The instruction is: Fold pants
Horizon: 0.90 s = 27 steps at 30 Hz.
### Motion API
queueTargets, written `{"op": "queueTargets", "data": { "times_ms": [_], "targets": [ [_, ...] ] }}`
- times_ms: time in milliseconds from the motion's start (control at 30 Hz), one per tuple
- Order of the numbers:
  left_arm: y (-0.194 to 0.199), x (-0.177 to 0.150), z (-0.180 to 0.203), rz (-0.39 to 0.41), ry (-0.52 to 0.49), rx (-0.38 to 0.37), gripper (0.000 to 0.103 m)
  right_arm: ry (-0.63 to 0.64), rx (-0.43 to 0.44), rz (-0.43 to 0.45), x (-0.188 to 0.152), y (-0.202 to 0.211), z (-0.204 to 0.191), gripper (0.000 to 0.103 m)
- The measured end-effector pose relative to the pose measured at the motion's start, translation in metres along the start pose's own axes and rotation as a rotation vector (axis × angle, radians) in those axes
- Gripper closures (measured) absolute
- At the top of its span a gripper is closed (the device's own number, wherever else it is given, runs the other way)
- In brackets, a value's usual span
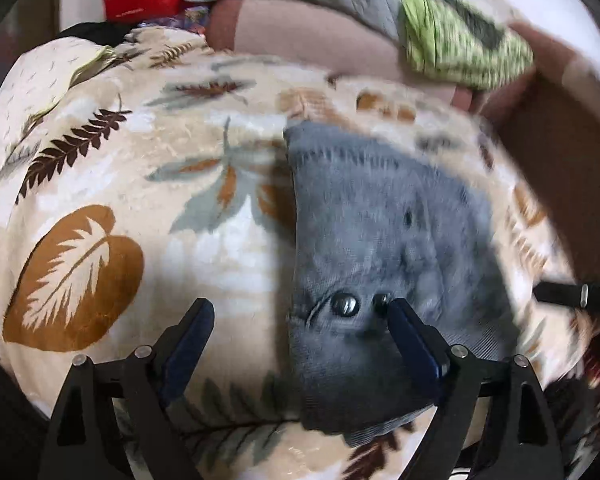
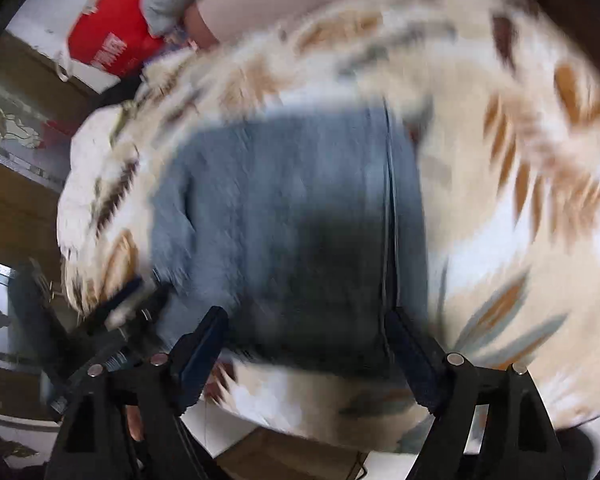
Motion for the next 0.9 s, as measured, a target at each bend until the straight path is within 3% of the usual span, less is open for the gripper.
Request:
{"op": "queueTargets", "data": {
  "times_ms": [67, 100, 200, 300, 333, 400, 500, 533, 567, 600, 700, 800, 900],
  "targets": [
    [-0.004, -0.004, 0.005, -0.018, -0.009, -0.018, 0.014, 0.063, 0.012, 0.026, 0.035, 0.012, -0.024, 0.019],
    [-0.015, -0.013, 0.011, -0.068, -0.040, -0.023, 0.014, 0.088, 0.029, 0.018, 0.054, 0.009, -0.042, 0.019],
    [-0.017, -0.016, 0.009, -0.061, -0.033, -0.025, 0.014, 0.266, 0.028, -0.074, 0.108, -0.035, -0.113, 0.012],
    [-0.023, -0.014, 0.006, -0.082, -0.021, -0.043, 0.012, 0.420, -0.034, -0.196, 0.128, -0.089, -0.164, 0.012],
    [-0.024, -0.015, 0.005, -0.085, -0.013, -0.049, 0.012, 0.485, -0.069, -0.282, 0.129, -0.114, -0.178, 0.012],
    [-0.024, -0.015, 0.006, -0.082, -0.019, -0.054, 0.012, 0.579, -0.153, -0.406, 0.125, -0.152, -0.188, 0.012],
    [-0.025, -0.014, 0.006, -0.078, -0.032, -0.064, 0.012, 0.630, -0.250, -0.511, 0.121, -0.191, -0.174, 0.013],
    [-0.026, -0.014, 0.005, -0.081, -0.030, -0.072, 0.012, 0.620, -0.261, -0.551, 0.115, -0.202, -0.168, 0.031],
    [-0.023, -0.016, 0.005, -0.080, -0.027, -0.076, 0.012, 0.606, -0.257, -0.573, 0.111, -0.208, -0.163, 0.066],
    [-0.024, -0.015, 0.004, -0.080, -0.023, -0.083, 0.011, 0.582, -0.245, -0.591, 0.107, -0.210, -0.159, 0.081],
    [-0.024, -0.014, 0.003, -0.076, -0.022, -0.090, 0.011, 0.530, -0.235, -0.495, 0.117, -0.203, -0.148, 0.081],
    [-0.024, -0.015, 0.002, -0.080, -0.019, -0.092, 0.011, 0.412, -0.238, -0.332, 0.137, -0.193, -0.126, 0.081],
    [-0.023, -0.015, 0.001, -0.075, -0.015, -0.091, 0.011, 0.338, -0.228, -0.251, 0.144, -0.183, -0.108, 0.080]
  ]
}}
Point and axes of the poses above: each gripper's, at about its wrist camera, not at the fingertips, and y roughly against the way its jaws point, z to its right, x to its top, the point moved 8 cm from there along -y, roughly the way its jaws point, and after that the axes turned 9 degrees about z, right-handed, at the moved point
